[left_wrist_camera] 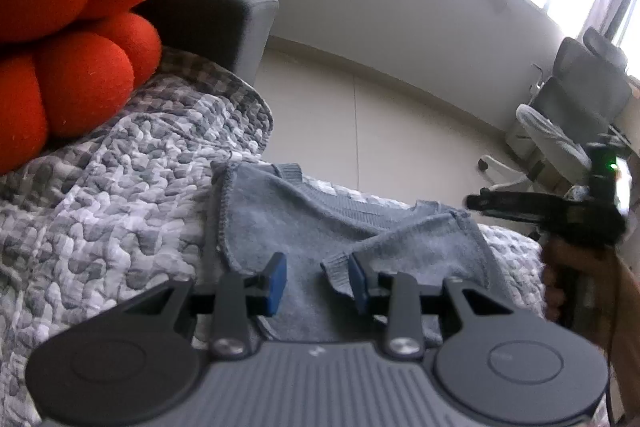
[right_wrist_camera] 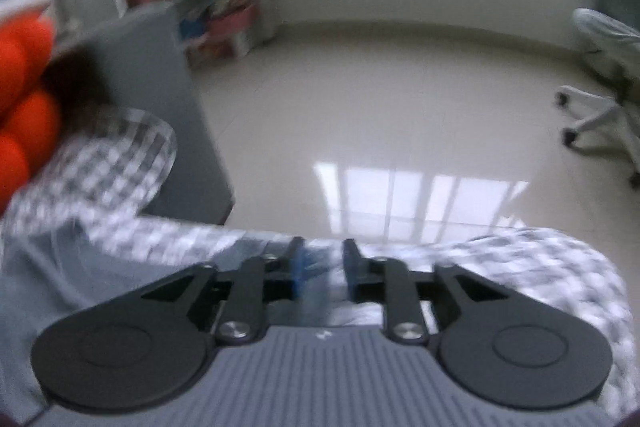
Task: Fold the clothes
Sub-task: 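Pinch the folded shirt edge with the right gripper and pull it straight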
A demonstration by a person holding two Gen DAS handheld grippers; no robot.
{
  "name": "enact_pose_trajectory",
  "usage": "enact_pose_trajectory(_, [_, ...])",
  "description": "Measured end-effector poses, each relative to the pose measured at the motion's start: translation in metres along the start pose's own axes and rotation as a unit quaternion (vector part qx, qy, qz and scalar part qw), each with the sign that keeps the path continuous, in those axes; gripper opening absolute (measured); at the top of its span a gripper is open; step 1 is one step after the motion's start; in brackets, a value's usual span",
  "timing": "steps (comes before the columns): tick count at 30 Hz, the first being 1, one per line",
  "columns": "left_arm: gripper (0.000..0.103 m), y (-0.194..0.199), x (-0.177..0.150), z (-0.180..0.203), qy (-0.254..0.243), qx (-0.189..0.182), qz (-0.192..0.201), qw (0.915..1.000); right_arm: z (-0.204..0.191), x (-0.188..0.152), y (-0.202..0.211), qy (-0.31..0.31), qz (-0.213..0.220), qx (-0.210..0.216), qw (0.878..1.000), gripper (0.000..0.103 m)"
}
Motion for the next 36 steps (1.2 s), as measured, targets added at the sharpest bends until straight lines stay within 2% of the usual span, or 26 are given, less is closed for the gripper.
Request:
enact_pose_trajectory(3, [0.035, 0.003, 0.002, -0.001, 0.005, -0.006, 0.001, 1.0000, -0.005, -0.001, 0.040, -0.005, 0.019, 0.014, 1.000, 0.031])
enact_pose_trajectory(7, [0.035, 0.008, 0.001, 0.000, 0.013, -0.017, -0.003, 0.9998, -0.033, -0.027, 0.090, 0.026, -0.029, 0.048, 0.998, 0.031])
enact_pose_trajectory(13, [0.035, 0.022, -0.010, 0.008, -0.006, -0.027, -0.011, 0.9996, -0.084, -0.088, 0.168, 0.070, -0.099, 0.109, 0.987, 0.031])
enact_pose_trajectory(16, [0.035, 0.028, -0.017, 0.011, -0.018, -0.030, -0.018, 0.9992, -0.088, -0.116, 0.203, 0.047, -0.122, 0.112, 0.985, 0.031])
enact_pose_trajectory(18, [0.035, 0.032, -0.021, 0.012, -0.027, -0.031, -0.022, 0.9989, -0.084, -0.137, 0.220, 0.034, -0.134, 0.094, 0.986, 0.037])
enact_pose_trajectory(21, [0.035, 0.037, -0.027, 0.014, -0.038, -0.033, -0.030, 0.9983, -0.070, -0.171, 0.242, -0.009, -0.151, 0.080, 0.985, 0.037])
enact_pose_trajectory(24, [0.035, 0.041, -0.033, 0.015, -0.044, -0.033, -0.037, 0.9978, -0.070, -0.204, 0.251, -0.054, -0.178, 0.099, 0.977, 0.037])
enact_pose_trajectory(25, [0.035, 0.043, -0.035, 0.016, -0.046, -0.033, -0.039, 0.9976, -0.074, -0.209, 0.255, -0.046, -0.182, 0.096, 0.978, 0.036])
enact_pose_trajectory(26, [0.036, 0.044, -0.036, 0.016, -0.048, -0.033, -0.041, 0.9974, -0.078, -0.213, 0.259, -0.033, -0.182, 0.089, 0.979, 0.024])
enact_pose_trajectory(27, [0.035, 0.045, -0.038, 0.017, -0.051, -0.033, -0.043, 0.9972, -0.082, -0.217, 0.263, -0.021, -0.182, 0.081, 0.980, 0.006])
enact_pose_trajectory(29, [0.036, 0.050, -0.041, 0.017, -0.050, -0.036, -0.045, 0.9971, -0.079, -0.214, 0.276, -0.025, -0.166, 0.065, 0.984, 0.003])
enact_pose_trajectory(33, [0.036, 0.058, -0.042, 0.020, -0.056, -0.044, -0.042, 0.9966, -0.066, -0.211, 0.297, -0.054, -0.138, 0.047, 0.988, 0.003])
enact_pose_trajectory(36, [0.036, 0.061, -0.042, 0.018, -0.058, -0.043, -0.042, 0.9965, -0.076, -0.223, 0.278, -0.029, -0.183, 0.040, 0.982, 0.005])
Point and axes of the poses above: each gripper's, at about its wrist camera, not at the fingertips, and y roughly against the way its jaws point, z to its right, x to its top, the point moved 3 cm from there along -y, roughly the way its jaws point, and after that the axes turned 12 degrees about y, right-handed, at the moved point
